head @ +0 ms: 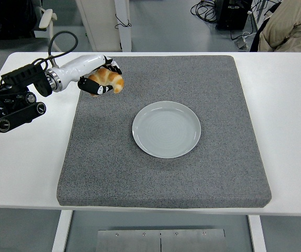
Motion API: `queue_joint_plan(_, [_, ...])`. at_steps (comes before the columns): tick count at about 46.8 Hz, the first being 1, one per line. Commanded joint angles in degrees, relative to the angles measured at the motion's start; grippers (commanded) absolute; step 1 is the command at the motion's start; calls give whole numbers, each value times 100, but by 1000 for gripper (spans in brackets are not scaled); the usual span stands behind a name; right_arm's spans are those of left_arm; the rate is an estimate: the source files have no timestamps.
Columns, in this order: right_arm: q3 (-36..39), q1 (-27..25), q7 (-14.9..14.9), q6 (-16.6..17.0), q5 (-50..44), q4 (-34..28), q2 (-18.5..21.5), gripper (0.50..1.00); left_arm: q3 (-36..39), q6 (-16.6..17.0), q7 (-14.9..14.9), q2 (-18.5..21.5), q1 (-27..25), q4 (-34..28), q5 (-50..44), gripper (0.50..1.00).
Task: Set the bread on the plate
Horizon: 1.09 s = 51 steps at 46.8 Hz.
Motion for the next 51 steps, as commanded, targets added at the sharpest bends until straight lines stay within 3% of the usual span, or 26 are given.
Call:
queue_joint_plan(1, [0, 5, 0, 0, 0, 0, 0, 1000, -1, -9, 1, 3, -135, -27, 0, 500])
queue_joint_plan(9, [0, -4, 0, 0, 0, 9, 0, 1000, -9, -9, 1, -14, -373, -229, 18, 500])
queue_joint_plan(23, [0, -4, 0, 0, 0, 0, 0, 1000, -9, 0, 62, -5, -680, -1240, 70, 500])
queue_joint_plan(51, [0, -4, 0, 0, 0, 0, 0, 1000, 61, 44, 97, -735, -268, -1179, 844, 500])
